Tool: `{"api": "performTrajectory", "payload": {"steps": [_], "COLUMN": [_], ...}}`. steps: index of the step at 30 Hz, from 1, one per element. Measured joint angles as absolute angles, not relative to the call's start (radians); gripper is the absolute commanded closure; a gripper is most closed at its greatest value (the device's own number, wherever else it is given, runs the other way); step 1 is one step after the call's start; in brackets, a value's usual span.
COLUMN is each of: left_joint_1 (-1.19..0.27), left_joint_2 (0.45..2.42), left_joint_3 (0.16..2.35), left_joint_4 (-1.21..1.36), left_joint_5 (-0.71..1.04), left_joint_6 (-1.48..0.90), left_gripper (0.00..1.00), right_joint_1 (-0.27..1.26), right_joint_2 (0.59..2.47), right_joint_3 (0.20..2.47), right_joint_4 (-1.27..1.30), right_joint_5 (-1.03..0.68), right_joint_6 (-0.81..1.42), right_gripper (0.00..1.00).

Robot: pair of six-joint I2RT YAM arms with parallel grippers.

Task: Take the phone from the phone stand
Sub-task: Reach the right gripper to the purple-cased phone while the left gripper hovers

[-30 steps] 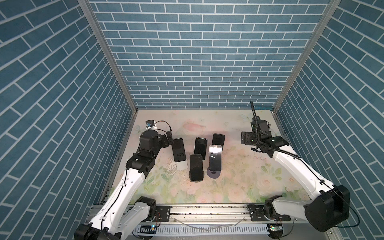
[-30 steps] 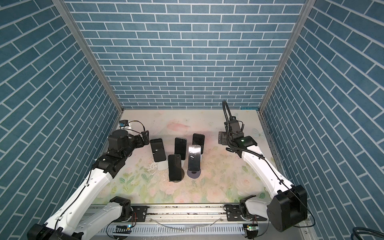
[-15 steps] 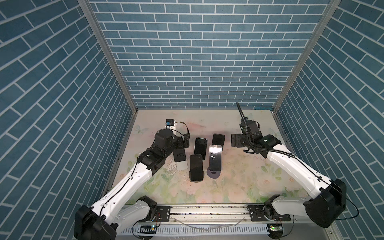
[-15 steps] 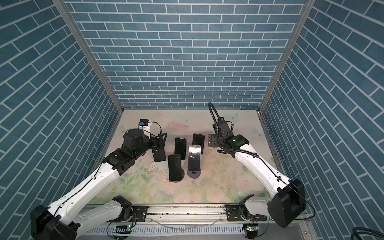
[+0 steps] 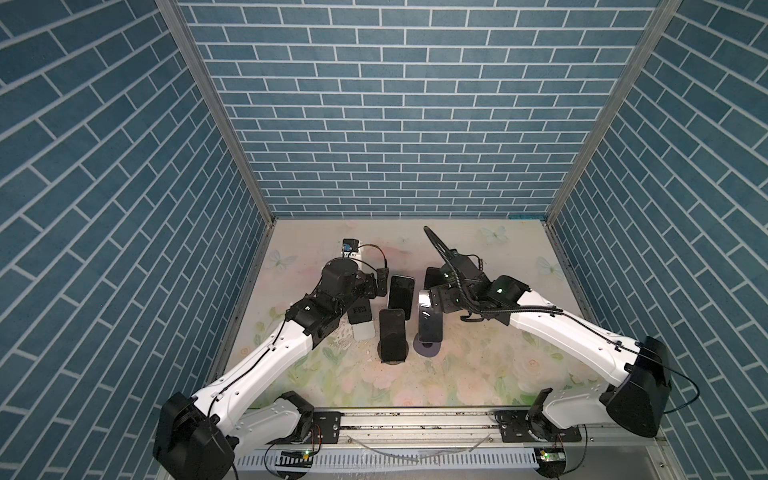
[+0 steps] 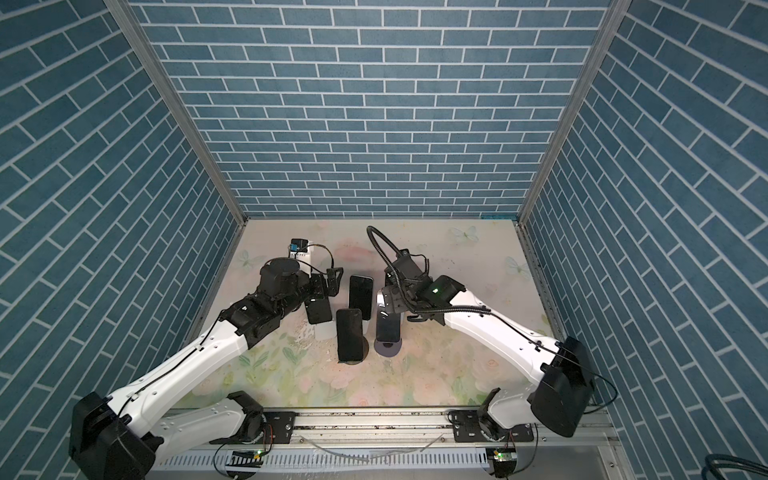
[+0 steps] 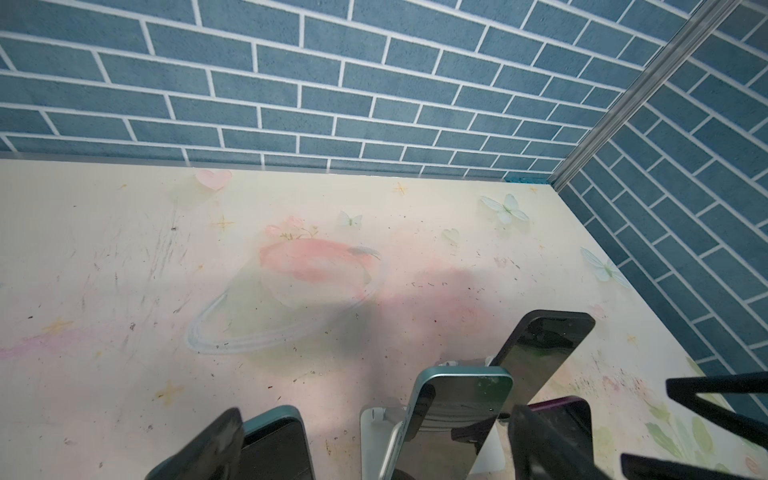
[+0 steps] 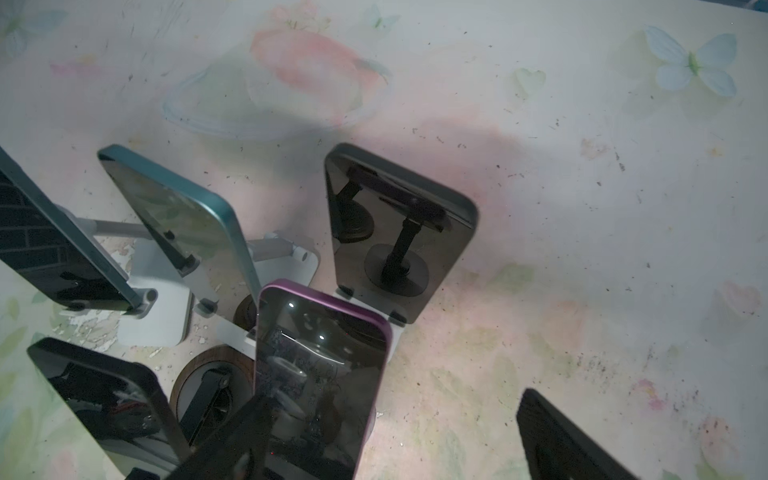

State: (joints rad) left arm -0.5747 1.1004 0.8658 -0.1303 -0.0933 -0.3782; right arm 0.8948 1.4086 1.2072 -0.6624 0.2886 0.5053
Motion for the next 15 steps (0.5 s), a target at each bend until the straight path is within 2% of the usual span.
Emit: {"api": "performTrajectory", "payload": {"steps": [6, 15], "left_joint_1": [-0.575, -0.576], "left_joint_2": [1.101, 1.089], "left_joint_3": [0.866, 0.857], "left_joint_4": [-0.109, -0.085], "left_joint_5": [-0.068, -0.033], "left_joint_6": [-0.370, -0.361], "left_gripper": [0.00, 0.00], "right_joint_1": [0.957, 0.981], "right_joint_2": [1.476, 1.517], "right_joint_3": [1.247, 1.267], "right_joint_4": [-0.677, -0.682], "right_joint_5": [0.320, 0.355], "right_joint_6": [0.534, 0.592], "right_gripper": [0.01, 0.01]}}
